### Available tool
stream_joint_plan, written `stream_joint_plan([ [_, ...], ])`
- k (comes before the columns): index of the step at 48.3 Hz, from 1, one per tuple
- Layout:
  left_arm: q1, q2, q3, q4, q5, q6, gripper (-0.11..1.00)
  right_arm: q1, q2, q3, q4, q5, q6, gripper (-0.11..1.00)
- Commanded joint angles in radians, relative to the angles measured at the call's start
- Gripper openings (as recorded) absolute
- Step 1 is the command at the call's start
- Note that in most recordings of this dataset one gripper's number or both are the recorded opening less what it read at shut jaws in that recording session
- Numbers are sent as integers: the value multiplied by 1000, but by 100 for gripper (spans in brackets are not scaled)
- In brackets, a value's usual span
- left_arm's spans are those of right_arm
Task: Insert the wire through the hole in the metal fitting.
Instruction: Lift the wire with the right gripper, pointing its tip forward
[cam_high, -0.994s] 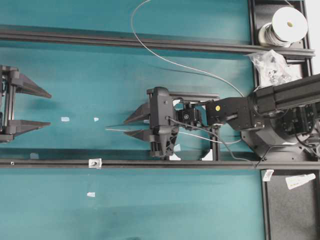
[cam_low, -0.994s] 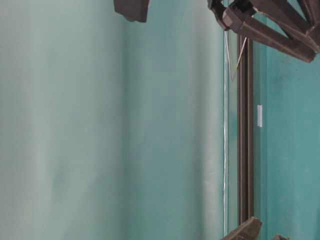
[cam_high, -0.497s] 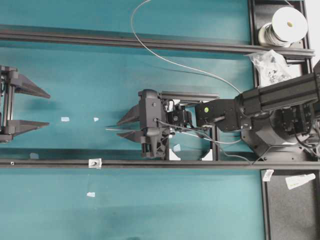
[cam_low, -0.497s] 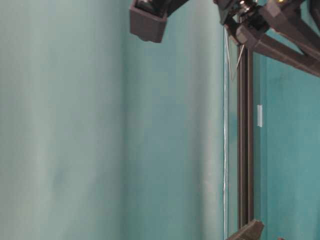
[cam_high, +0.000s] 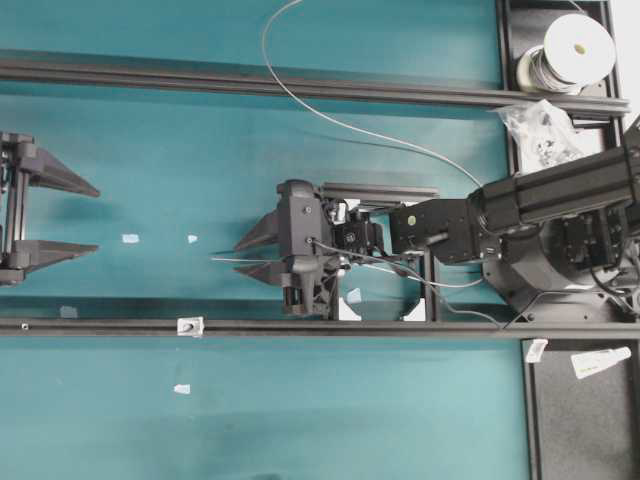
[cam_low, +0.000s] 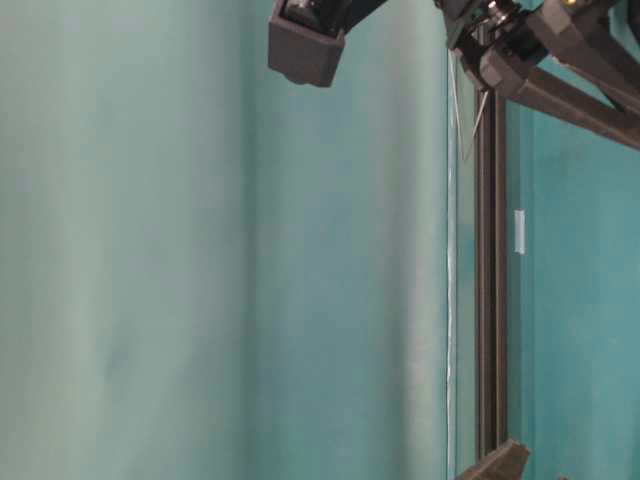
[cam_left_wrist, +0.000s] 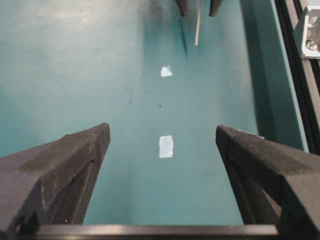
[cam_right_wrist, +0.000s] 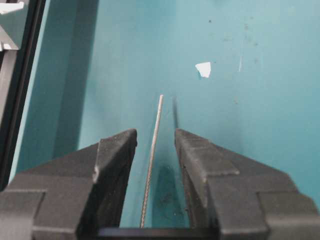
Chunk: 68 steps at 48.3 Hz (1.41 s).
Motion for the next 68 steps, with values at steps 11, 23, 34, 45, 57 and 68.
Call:
stream_joint_plan([
  [11,-2,-6,-8,-2,-9,-3,76,-8,-12,-5,3,-3,-2,4],
  [23,-3,-6,-9,-2,-9,-3,76,-9,-14,5,3,-3,-2,-1],
  [34,-3,-8,-11,-2,-5,-3,76,-9,-48,14,2,-3,-5,-1],
  [45,-3,-17,-14,-2,-3,-3,76,-15,-170,41,-2,41,-18,-1],
  [57,-3,-28,-14,-2,-2,-3,76,-20,-327,46,-8,158,-61,-1],
  [68,-3,-49,-15,-2,9,-3,76,-21,-451,55,-8,215,-69,-1],
])
